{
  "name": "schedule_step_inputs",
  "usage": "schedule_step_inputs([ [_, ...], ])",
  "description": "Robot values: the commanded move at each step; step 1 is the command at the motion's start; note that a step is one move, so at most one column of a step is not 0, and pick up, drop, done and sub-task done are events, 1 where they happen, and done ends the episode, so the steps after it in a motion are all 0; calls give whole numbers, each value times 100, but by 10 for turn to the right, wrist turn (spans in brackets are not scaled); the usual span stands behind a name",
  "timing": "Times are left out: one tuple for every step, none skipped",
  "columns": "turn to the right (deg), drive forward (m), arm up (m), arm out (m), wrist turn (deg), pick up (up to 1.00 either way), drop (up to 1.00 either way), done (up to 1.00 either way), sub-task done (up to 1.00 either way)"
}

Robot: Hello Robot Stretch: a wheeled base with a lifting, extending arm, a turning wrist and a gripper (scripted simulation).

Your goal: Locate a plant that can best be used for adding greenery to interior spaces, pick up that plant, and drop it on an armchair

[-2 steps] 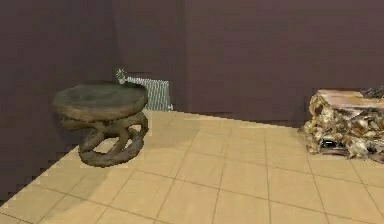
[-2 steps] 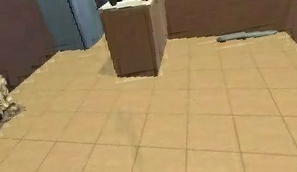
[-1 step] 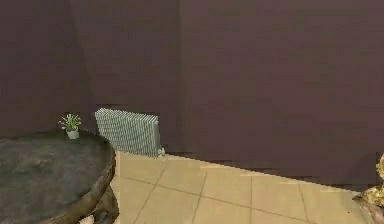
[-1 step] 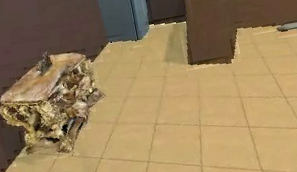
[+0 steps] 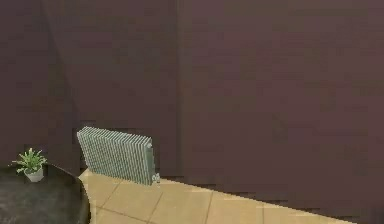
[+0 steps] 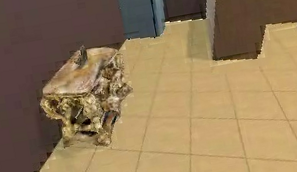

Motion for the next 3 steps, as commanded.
schedule_step_inputs([
  [-450, 0, 0, 0, 0, 0, 0, 0, 0],
  [-450, 0, 0, 0, 0, 0, 0, 0, 0],
  [-420, 0, 0, 0, 0, 0, 0, 0, 0],
])
